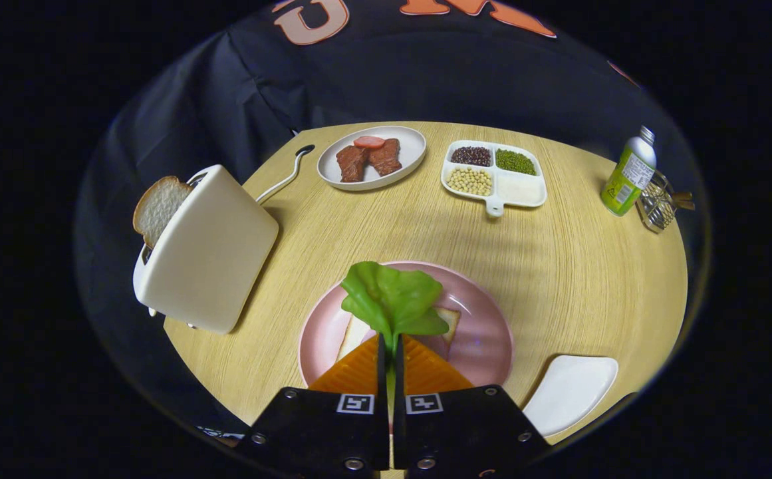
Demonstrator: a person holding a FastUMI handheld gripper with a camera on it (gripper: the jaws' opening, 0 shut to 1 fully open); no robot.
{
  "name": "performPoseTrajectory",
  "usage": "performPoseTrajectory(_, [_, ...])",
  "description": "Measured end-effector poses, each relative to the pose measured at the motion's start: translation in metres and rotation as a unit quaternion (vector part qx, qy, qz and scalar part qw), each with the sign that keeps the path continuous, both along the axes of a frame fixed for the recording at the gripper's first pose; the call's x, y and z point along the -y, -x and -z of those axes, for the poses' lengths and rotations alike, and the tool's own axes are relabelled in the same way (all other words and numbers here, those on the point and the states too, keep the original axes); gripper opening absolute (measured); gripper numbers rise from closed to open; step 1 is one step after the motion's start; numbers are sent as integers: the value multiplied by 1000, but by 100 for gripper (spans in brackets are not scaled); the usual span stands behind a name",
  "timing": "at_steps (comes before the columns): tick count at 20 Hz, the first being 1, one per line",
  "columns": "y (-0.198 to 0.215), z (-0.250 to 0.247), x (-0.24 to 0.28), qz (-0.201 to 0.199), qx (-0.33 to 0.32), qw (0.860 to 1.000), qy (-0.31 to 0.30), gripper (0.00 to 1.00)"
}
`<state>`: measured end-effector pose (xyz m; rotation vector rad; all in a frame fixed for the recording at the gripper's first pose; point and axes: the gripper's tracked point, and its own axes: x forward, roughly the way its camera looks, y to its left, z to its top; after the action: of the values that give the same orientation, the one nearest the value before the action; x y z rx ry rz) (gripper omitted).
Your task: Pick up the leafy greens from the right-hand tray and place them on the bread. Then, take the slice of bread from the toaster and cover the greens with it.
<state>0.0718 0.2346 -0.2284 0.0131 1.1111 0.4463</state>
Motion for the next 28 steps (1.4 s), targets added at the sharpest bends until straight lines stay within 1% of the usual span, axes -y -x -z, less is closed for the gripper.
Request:
performPoseTrajectory(4, [-2,4,-4,8,-6,1000,3,6])
performPoseTrajectory(5, [-3,5,-1,8,-2,1000,14,13])
performPoseTrajectory(6, [-4,5,3,8,4,1000,26,16])
performPoseTrajectory(7, [-5,5,5,5,9,999,34,23])
performPoseTrajectory(10, [2,3,-2,-5,8,999,36,29])
performPoseTrajectory(12, [3,-2,-4,-6,10,999,30,37])
performPoseTrajectory(13, [2,-5,-5,-6,15,999,31,42])
performPoseTrajectory(14, [2,-7,-7,-6,19,999,32,45])
performPoseTrajectory(17, [0,-12,-8,-8,29,999,46,63])
performPoseTrajectory(19, [0,-16,-13,-4,33,998,44,70])
performPoseTrajectory(21, [-3,-27,-19,1,37,999,35,76])
performPoseTrajectory(24, [-5,-55,-36,3,46,999,10,83])
performPoseTrajectory(25, [-7,-66,-43,3,49,999,1,88])
performPoseTrajectory(27, [-6,-84,-60,-2,51,999,-16,93])
performPoseTrajectory(28, [-5,-94,-68,-6,51,998,-21,93])
